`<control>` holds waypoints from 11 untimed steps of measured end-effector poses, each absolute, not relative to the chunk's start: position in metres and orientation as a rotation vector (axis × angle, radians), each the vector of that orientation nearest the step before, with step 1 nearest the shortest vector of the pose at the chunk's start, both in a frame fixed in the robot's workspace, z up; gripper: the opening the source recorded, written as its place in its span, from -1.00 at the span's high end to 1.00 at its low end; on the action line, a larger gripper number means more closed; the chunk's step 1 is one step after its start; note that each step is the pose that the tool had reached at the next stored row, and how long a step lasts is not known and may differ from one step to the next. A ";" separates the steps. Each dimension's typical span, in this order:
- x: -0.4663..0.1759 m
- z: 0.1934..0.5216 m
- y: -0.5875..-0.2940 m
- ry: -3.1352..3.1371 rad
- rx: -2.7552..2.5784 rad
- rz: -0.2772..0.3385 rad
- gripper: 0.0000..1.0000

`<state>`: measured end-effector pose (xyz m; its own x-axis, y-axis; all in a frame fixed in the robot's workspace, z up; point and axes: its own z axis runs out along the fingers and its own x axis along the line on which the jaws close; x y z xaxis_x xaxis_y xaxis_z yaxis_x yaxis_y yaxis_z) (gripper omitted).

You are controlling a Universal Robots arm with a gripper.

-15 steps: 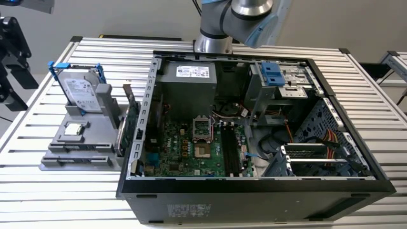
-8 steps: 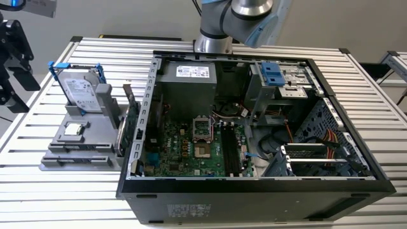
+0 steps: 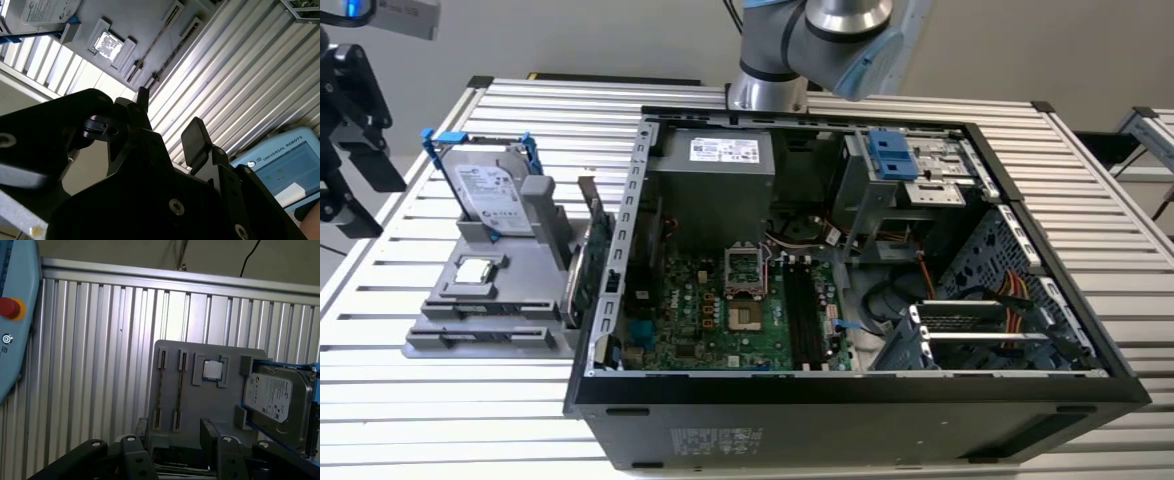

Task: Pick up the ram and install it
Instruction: 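Pick up the ram and move it above insertion slot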

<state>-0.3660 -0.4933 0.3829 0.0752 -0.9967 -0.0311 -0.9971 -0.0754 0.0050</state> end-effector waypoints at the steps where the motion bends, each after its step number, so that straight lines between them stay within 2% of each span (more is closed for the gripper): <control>1: -0.366 0.382 -0.493 2.125 -2.290 0.040 -1.00; 11: -0.366 0.376 -0.493 2.147 -2.273 0.037 -1.00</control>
